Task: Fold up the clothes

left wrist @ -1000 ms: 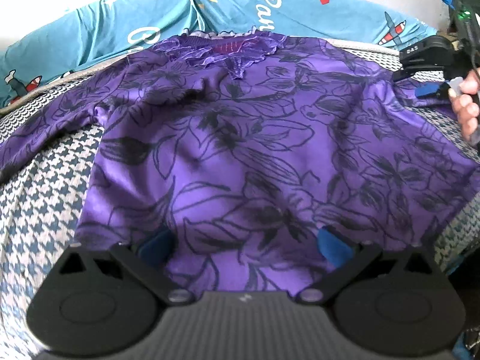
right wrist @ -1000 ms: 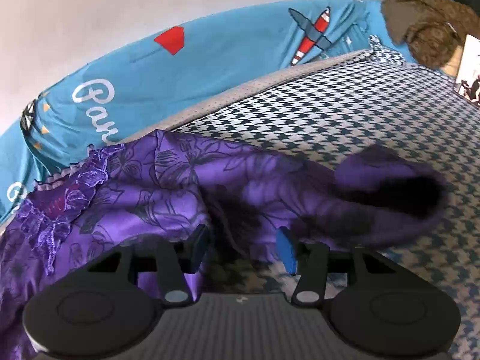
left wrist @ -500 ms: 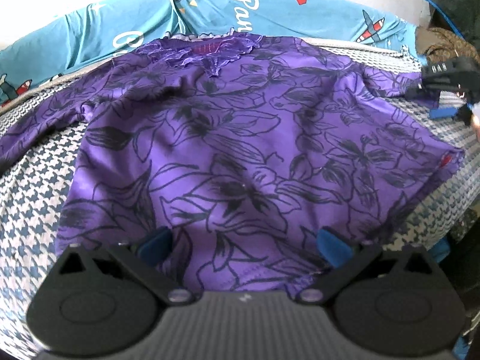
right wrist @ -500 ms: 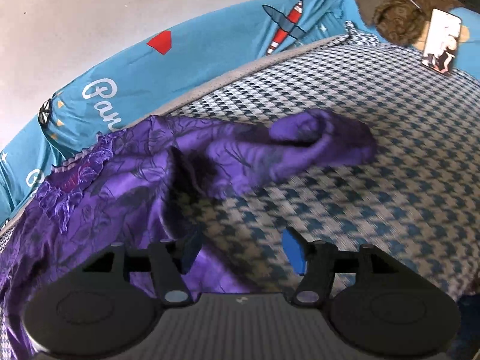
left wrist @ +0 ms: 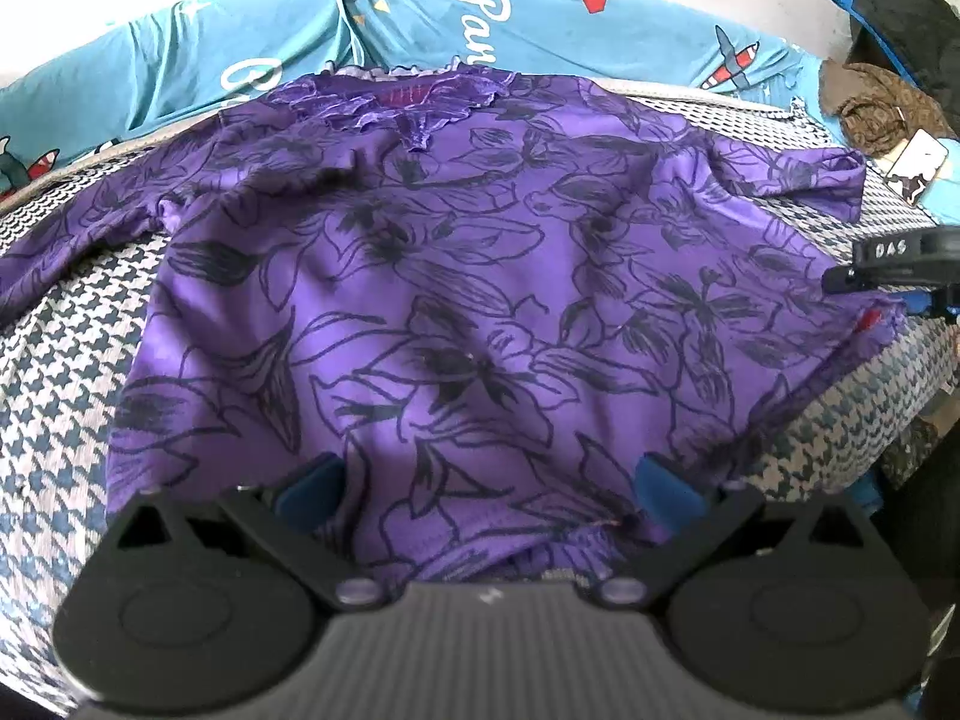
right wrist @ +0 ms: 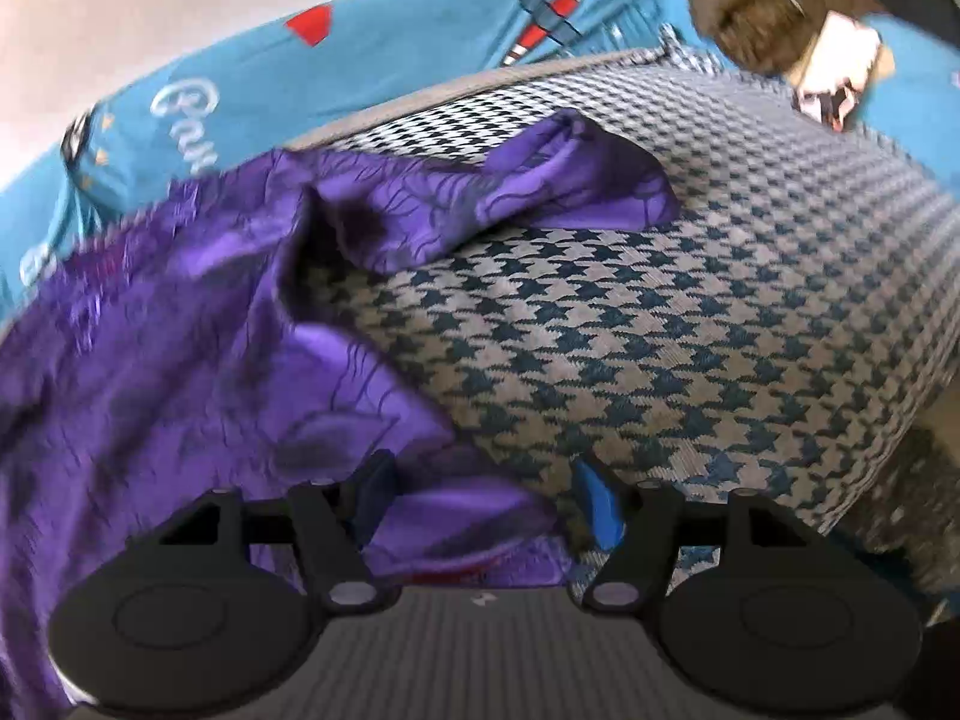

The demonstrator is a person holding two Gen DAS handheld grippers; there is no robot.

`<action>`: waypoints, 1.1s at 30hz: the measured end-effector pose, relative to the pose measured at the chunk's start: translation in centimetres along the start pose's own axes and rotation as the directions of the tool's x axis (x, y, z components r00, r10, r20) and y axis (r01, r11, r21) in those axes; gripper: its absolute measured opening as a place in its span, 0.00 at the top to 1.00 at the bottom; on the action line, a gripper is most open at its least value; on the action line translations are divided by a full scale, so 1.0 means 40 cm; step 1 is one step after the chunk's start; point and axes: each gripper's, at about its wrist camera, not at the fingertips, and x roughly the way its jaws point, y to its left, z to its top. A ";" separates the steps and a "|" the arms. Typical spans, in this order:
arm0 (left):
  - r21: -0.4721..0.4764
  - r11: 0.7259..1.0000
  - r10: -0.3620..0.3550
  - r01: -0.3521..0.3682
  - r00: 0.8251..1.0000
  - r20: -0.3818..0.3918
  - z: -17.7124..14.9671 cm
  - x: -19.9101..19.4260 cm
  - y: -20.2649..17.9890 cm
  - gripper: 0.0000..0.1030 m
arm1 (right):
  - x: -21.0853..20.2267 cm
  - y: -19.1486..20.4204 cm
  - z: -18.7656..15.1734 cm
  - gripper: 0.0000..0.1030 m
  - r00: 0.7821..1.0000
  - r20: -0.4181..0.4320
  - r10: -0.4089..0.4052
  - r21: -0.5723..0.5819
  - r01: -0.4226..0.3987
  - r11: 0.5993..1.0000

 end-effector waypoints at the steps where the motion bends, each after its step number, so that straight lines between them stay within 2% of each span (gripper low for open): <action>1: -0.005 1.000 0.000 0.000 1.000 0.003 -0.001 -0.003 0.002 0.00 | -0.002 0.006 -0.005 0.57 1.000 0.010 -0.010 -0.020 0.010 1.000; 2: -0.013 1.000 0.000 0.000 1.000 0.007 -0.001 -0.006 0.005 0.00 | -0.005 0.013 -0.010 0.61 1.000 0.021 -0.020 -0.039 0.021 0.999; 4: -0.037 0.999 0.003 -0.002 1.000 0.017 -0.001 -0.011 0.014 0.00 | -0.009 0.022 -0.016 0.83 0.999 0.038 -0.033 -0.068 0.035 0.997; 8: -0.091 0.995 0.039 -0.034 0.998 0.049 0.002 -0.029 0.042 0.00 | -0.013 0.018 -0.019 0.91 0.996 0.067 -0.061 -0.057 0.065 0.996; 12: -0.163 0.983 0.100 -0.084 0.991 0.091 0.004 -0.061 0.092 0.00 | -0.008 -0.006 -0.010 0.93 0.990 0.072 -0.117 0.003 0.118 0.993; 16: -0.255 0.957 0.168 -0.137 0.980 0.105 -0.004 -0.091 0.162 0.00 | -0.013 -0.005 -0.011 0.93 0.977 0.098 -0.188 0.005 0.189 0.982; 18: -0.300 0.940 0.201 -0.163 0.975 0.100 -0.010 -0.101 0.197 0.00 | -0.013 -0.011 -0.010 0.93 0.977 0.086 -0.194 0.018 0.193 0.981; 21: -0.374 0.907 0.238 -0.194 0.968 0.075 -0.019 -0.108 0.244 0.00 | -0.036 -0.021 -0.008 0.90 0.968 0.118 -0.221 0.065 0.214 0.975; 24: -0.442 0.870 0.268 -0.218 0.962 0.053 -0.027 -0.114 0.283 0.00 | -0.059 -0.022 -0.009 0.86 0.964 0.153 -0.215 0.096 0.202 0.975; 27: -0.489 0.846 0.275 -0.215 0.960 0.054 -0.027 -0.124 0.310 0.00 | -0.076 -0.002 -0.017 0.86 0.974 0.166 -0.154 0.064 0.145 0.987; 30: -0.499 0.839 0.281 -0.218 0.958 0.054 -0.029 -0.131 0.319 0.00 | -0.092 0.039 -0.037 0.84 0.984 0.163 -0.074 0.001 0.075 0.997; 33: -0.503 0.834 0.290 -0.226 0.956 0.051 -0.029 -0.132 0.320 0.00 | -0.091 0.084 -0.059 0.84 0.993 0.118 0.027 -0.051 -0.021 0.998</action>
